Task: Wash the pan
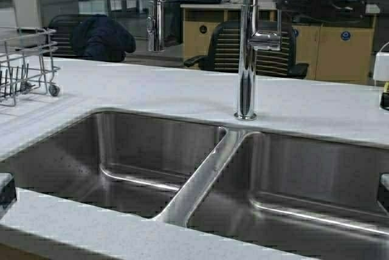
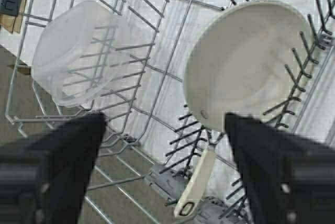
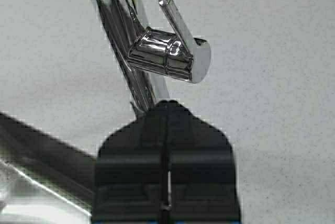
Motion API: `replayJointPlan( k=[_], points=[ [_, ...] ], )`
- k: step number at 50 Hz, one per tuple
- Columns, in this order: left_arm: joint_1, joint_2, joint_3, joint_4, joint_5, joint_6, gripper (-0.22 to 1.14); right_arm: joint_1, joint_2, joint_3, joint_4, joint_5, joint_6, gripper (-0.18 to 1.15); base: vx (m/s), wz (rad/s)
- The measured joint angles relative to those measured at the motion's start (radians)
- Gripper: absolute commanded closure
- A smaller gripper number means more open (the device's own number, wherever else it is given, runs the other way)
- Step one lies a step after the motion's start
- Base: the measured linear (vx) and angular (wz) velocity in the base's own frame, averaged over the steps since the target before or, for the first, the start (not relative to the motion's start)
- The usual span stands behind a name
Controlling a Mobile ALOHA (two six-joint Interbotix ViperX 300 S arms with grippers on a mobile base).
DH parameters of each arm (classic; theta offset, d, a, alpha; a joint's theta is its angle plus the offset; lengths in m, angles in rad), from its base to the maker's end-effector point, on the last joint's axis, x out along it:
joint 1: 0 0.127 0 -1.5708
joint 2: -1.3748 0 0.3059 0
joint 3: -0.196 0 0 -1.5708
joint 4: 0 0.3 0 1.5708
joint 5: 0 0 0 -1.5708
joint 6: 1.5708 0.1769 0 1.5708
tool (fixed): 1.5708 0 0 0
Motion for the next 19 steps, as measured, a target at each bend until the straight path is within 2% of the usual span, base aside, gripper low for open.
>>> replayJointPlan(
  k=[19],
  points=[
    [0.002,0.0,0.0,0.003,0.0,0.0,-0.09,0.002,0.0,0.0,-0.002,-0.002,0.0,0.9,0.0,0.0]
  ],
)
